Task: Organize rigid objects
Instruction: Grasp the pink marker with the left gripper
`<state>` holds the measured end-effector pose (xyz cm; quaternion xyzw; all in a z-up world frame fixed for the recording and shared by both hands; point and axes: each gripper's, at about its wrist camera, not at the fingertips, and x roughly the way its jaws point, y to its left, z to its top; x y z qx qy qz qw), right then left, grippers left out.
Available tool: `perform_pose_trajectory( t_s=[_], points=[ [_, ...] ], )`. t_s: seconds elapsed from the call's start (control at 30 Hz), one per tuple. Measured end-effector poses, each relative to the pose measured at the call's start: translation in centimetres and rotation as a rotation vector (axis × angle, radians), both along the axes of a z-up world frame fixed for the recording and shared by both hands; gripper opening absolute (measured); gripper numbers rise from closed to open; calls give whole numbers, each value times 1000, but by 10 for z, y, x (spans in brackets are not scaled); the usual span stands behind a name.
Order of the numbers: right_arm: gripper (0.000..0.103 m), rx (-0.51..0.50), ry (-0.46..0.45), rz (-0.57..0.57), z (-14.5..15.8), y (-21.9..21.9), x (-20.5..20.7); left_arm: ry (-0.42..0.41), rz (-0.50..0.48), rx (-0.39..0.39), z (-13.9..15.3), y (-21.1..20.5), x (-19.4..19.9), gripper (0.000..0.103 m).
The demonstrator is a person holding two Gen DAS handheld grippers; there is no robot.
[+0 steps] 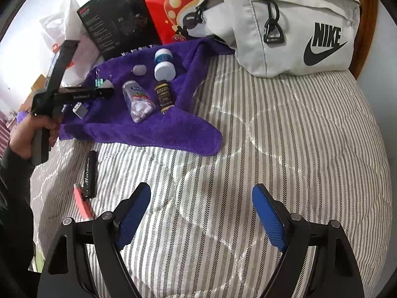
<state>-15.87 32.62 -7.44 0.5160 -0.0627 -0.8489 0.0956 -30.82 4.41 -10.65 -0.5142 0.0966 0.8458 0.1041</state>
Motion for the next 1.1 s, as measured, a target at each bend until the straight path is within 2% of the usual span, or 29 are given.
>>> perform_pose_trajectory(
  t_s=[0.07, 0.13, 0.17, 0.27, 0.4, 0.47, 0.5, 0.53, 0.57, 0.67, 0.77, 0.83, 0.9, 1.07, 1.1],
  points=[
    [83, -4, 8, 0, 3, 1, 2, 3, 6, -23, 0, 0, 2, 40],
    [83, -11, 13, -2, 6, 2, 3, 2, 8, -51, 0, 0, 4, 57],
    [83, -14, 15, -2, 6, 2, 4, 1, 6, -62, 0, 0, 5, 61],
    [83, -13, 13, 1, 7, 1, 8, 18, 14, -57, 6, -3, 11, 62],
    [83, -22, 4, 11, 6, -5, 14, 68, 30, -12, 34, -7, 32, 65],
    [83, -25, -3, 24, 4, -9, 16, 96, 18, 10, 49, -2, 44, 78],
    [83, -26, -1, 33, 4, -13, 18, 112, 14, 20, 58, -3, 51, 90],
    [83, -30, -1, 43, 4, -16, 20, 122, 10, 31, 64, -1, 64, 96],
    [83, -34, 2, 52, 4, -19, 21, 128, 17, 44, 69, 5, 64, 97],
    [83, -45, 19, 77, 6, -29, 27, 103, 65, 94, 69, 4, 101, 101],
    [83, -50, 34, 95, 8, -36, 32, 41, 162, 157, 51, -2, 130, 101],
    [87, -38, 53, 101, 11, -39, 38, -6, 195, 196, 38, 1, 151, 101],
    [92, -41, 68, 101, 13, -40, 42, -22, 230, 186, 25, 7, 166, 101],
    [99, -50, 106, 72, 18, -33, 54, -35, 304, 77, 6, 30, 196, 101],
    [101, -46, 114, 63, 19, -31, 57, -41, 322, 74, 3, 32, 199, 101]
  ],
)
